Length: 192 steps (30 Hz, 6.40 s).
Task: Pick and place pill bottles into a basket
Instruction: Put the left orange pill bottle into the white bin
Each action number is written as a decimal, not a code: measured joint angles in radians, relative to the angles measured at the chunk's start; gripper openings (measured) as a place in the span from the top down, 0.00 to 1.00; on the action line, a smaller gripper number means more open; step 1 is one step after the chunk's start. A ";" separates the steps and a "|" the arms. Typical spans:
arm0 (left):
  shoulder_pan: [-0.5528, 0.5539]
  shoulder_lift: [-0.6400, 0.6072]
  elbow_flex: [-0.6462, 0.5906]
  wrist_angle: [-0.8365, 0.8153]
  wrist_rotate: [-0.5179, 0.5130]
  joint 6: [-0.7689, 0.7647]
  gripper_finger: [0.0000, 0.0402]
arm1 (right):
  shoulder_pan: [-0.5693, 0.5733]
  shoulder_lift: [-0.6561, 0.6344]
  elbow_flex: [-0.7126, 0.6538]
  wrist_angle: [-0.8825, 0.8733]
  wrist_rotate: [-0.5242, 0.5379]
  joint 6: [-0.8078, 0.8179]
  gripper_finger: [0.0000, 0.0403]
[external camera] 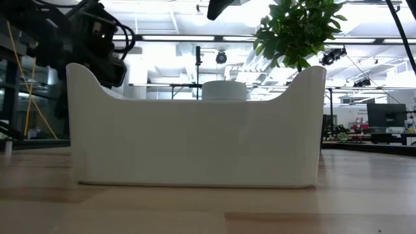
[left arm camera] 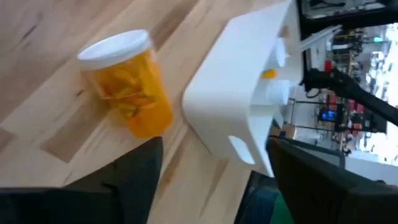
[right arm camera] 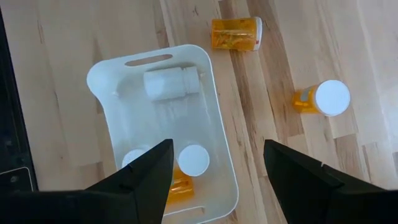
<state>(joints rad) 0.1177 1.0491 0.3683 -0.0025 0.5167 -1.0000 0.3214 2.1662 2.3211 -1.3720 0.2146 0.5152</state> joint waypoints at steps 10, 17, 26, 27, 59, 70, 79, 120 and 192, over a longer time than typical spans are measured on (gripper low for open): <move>0.000 0.074 0.000 -0.021 -0.039 -0.003 0.10 | 0.000 0.000 0.000 0.000 -0.008 -0.003 0.40; 0.000 0.109 0.000 0.012 -0.103 -0.006 0.12 | 0.000 0.000 0.000 0.000 -0.008 -0.004 0.40; 0.000 0.108 0.000 0.017 -0.166 -0.018 0.12 | 0.000 0.000 0.000 0.000 -0.008 -0.011 0.40; 0.000 0.108 0.000 0.017 -0.177 -0.018 0.12 | 0.000 0.000 0.000 0.000 -0.008 -0.011 0.40; 0.000 0.266 0.000 0.185 -0.127 -0.058 0.12 | 0.159 -0.366 0.012 -0.019 0.433 -0.023 0.39; 0.000 0.285 0.000 0.179 -0.126 -0.058 0.12 | 0.255 -0.377 0.011 -0.015 0.527 -0.022 0.39; -0.001 0.366 0.021 0.251 -0.102 -0.077 0.12 | 0.375 -0.419 0.011 -0.026 0.727 0.061 0.39; -0.066 0.495 0.162 0.254 -0.169 0.217 0.60 | 0.495 -0.473 -0.218 0.045 0.827 0.344 0.40; -0.487 0.573 0.208 0.810 -0.629 0.618 0.59 | 0.431 -0.471 -0.217 0.076 0.618 0.357 0.40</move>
<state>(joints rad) -0.3691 1.6226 0.5766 0.8072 -0.1118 -0.3820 0.7521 1.6951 2.1036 -1.2957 0.8330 0.8719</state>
